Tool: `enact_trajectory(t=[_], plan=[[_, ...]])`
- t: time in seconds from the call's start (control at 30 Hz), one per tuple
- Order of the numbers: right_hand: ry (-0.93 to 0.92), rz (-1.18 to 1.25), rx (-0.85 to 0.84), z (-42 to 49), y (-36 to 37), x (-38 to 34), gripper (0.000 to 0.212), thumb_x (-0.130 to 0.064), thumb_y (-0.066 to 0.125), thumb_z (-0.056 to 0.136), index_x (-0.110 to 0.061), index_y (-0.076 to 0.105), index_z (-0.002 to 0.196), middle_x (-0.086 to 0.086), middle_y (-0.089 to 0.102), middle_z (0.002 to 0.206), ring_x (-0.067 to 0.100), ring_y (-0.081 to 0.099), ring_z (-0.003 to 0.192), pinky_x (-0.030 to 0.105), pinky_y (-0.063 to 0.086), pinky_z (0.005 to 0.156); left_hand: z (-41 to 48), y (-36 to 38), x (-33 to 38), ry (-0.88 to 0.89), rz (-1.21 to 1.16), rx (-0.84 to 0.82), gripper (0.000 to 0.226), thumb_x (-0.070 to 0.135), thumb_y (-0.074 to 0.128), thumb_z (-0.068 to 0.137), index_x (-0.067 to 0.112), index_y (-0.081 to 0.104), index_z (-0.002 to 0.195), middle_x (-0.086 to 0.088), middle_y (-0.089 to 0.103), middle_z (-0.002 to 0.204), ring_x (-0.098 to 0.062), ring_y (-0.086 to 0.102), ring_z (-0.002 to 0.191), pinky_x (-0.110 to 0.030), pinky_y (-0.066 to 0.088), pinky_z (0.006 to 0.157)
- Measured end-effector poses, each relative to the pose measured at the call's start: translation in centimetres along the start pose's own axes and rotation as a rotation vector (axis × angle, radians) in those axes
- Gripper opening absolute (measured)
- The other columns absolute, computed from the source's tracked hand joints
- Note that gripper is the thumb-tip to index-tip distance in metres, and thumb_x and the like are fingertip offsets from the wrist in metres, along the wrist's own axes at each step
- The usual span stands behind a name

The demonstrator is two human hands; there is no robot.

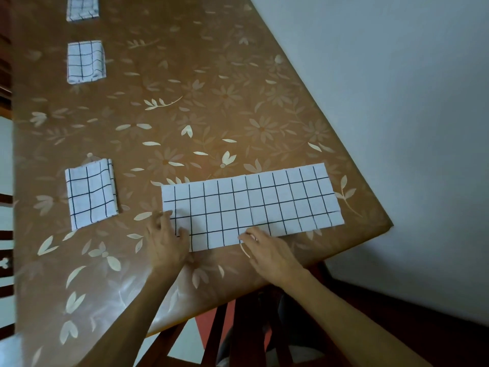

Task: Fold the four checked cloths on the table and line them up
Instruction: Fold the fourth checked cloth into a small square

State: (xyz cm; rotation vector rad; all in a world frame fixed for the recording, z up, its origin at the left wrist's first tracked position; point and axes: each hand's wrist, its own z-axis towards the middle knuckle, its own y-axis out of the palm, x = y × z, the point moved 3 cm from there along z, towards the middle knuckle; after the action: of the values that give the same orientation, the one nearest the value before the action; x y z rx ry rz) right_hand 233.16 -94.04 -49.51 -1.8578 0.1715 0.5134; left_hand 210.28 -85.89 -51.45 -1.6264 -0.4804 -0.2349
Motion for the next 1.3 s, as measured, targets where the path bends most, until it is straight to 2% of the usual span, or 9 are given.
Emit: enact_trajectory(t=[0.27, 0.37, 0.53, 0.67, 0.87, 1.0, 1.1, 1.2, 1.3], plan=[[0.146, -0.103, 0.002, -0.5, 0.3, -0.1, 0.058, 0.001, 0.058, 0.087, -0.012, 0.040, 0.141, 0.010, 0.040, 0.142, 0.028, 0.060, 0.105, 0.035, 0.048, 0.066, -4.9, 0.7, 2.0, -0.154, -0.181, -0.163, 0.047, 0.010, 0.065, 0.085, 0.010, 0.050, 0.129, -0.016, 0.043, 0.136, -0.033, 0.058, 0.094, -0.046, 0.050, 0.083], [0.192, -0.102, -0.008, -1.1, 0.2, 1.0, 0.056, -0.001, 0.064, 0.083, -0.011, 0.047, 0.136, 0.010, 0.046, 0.138, 0.027, 0.062, 0.100, 0.030, 0.041, 0.059, -6.2, 1.0, 2.1, -0.209, -0.265, -0.201, 0.053, 0.008, 0.064, 0.084, 0.015, 0.046, 0.133, -0.016, 0.044, 0.137, -0.036, 0.058, 0.103, -0.047, 0.054, 0.085], [0.236, -0.118, -0.055, -1.8, -1.0, 1.7, 0.069, -0.021, 0.070, 0.086, -0.014, 0.035, 0.145, 0.006, 0.031, 0.150, 0.025, 0.058, 0.111, 0.028, 0.039, 0.066, -6.4, 0.7, 1.8, -0.388, -0.562, -0.229, 0.058, 0.005, 0.068, 0.084, 0.019, 0.044, 0.135, -0.014, 0.055, 0.128, -0.030, 0.061, 0.104, -0.052, 0.056, 0.090], [0.262, -0.095, 0.010, -2.2, -1.5, 1.7, 0.063, -0.020, 0.064, 0.090, -0.017, 0.035, 0.146, 0.004, 0.030, 0.151, 0.022, 0.060, 0.110, 0.026, 0.041, 0.068, -6.5, -0.1, 2.4, -0.538, -0.857, -0.228, 0.054, -0.002, 0.068, 0.085, 0.012, 0.045, 0.132, -0.016, 0.060, 0.121, -0.033, 0.064, 0.104, -0.049, 0.060, 0.081], [0.244, -0.024, 0.152, -2.1, -0.8, 2.4, 0.031, -0.010, 0.059, 0.092, -0.018, 0.061, 0.122, 0.001, 0.053, 0.127, 0.020, 0.064, 0.097, 0.027, 0.050, 0.065, -7.4, -1.4, 5.1, -0.420, -0.957, -0.274, 0.043, 0.003, 0.062, 0.093, 0.017, 0.047, 0.131, -0.011, 0.063, 0.112, -0.024, 0.069, 0.088, -0.028, 0.060, 0.056], [0.256, 0.196, 0.307, -2.9, -1.6, 3.5, 0.025, -0.012, 0.055, 0.095, -0.019, 0.065, 0.116, -0.006, 0.061, 0.115, 0.012, 0.063, 0.094, 0.030, 0.055, 0.074, -6.5, -2.6, 6.1, -0.329, -1.004, -0.155, 0.030, 0.024, 0.041, 0.106, 0.022, 0.046, 0.135, -0.016, 0.069, 0.102, -0.023, 0.071, 0.067, -0.030, 0.058, 0.052], [0.262, 0.424, 0.392, -3.6, -2.9, 4.3, 0.026, -0.006, 0.056, 0.094, -0.017, 0.067, 0.115, -0.009, 0.063, 0.105, -0.002, 0.058, 0.085, 0.020, 0.051, 0.079, -5.3, -2.8, 5.3, -0.262, -0.944, -0.086, 0.046, -0.001, 0.033, 0.100, 0.021, 0.040, 0.140, -0.015, 0.062, 0.115, -0.026, 0.073, 0.071, -0.042, 0.062, 0.062], [0.303, 0.631, 0.385, -4.8, -3.8, 5.1, 0.027, -0.003, 0.058, 0.093, -0.017, 0.070, 0.112, -0.018, 0.062, 0.095, -0.012, 0.058, 0.081, 0.006, 0.044, 0.073, -3.7, -2.2, 4.4, -0.112, -0.737, -0.123, 0.072, -0.005, 0.047, 0.084, 0.028, 0.031, 0.147, 0.007, 0.059, 0.123, -0.029, 0.071, 0.090, -0.056, 0.059, 0.079], [0.335, 0.758, 0.331, -6.0, -3.8, 6.2, 0.030, -0.007, 0.058, 0.095, -0.030, 0.072, 0.108, -0.018, 0.070, 0.104, -0.002, 0.064, 0.090, 0.014, 0.052, 0.074, -2.9, -1.3, 5.5, -0.029, -0.664, -0.272, 0.082, -0.004, 0.068, 0.084, 0.026, 0.032, 0.150, 0.017, 0.057, 0.126, 0.000, 0.070, 0.087, -0.033, 0.060, 0.079]])
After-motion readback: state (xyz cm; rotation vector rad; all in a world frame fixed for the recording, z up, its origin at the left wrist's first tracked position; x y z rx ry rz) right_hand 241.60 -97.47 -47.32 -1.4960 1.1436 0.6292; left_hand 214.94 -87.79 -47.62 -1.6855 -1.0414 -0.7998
